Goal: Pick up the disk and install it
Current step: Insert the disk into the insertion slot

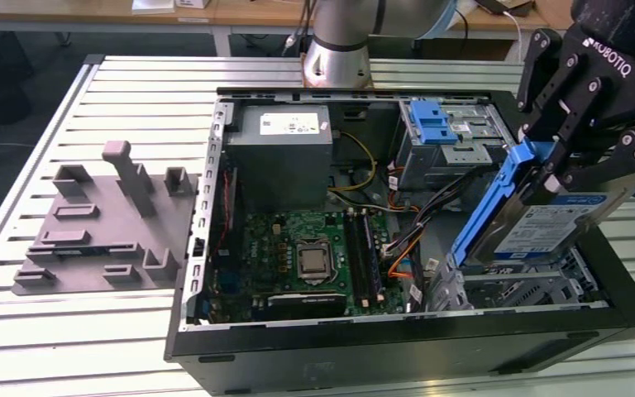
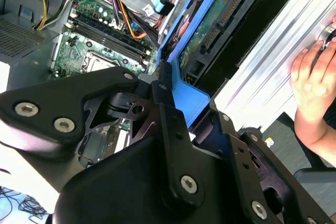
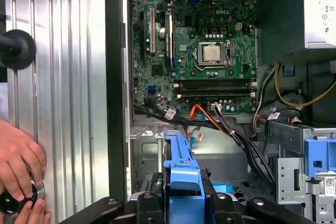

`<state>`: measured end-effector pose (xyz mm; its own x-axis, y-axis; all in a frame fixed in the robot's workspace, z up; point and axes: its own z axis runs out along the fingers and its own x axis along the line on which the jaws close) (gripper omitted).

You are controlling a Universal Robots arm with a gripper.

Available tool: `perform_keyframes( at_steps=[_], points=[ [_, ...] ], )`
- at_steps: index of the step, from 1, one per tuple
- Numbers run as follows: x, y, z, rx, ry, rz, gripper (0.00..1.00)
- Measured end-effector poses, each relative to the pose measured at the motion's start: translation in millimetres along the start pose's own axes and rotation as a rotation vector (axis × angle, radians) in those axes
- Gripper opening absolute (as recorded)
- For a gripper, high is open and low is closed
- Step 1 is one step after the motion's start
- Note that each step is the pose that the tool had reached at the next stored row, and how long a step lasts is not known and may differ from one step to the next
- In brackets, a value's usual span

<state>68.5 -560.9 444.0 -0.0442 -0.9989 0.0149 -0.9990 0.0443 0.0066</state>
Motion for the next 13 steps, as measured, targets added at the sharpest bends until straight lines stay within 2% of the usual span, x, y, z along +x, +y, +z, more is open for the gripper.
perform_keyframes(
  at_steps=[13],
  points=[
    [-0.2,-2.0,5.4,0.0000,-0.0001,0.000,0.36]
  ],
)
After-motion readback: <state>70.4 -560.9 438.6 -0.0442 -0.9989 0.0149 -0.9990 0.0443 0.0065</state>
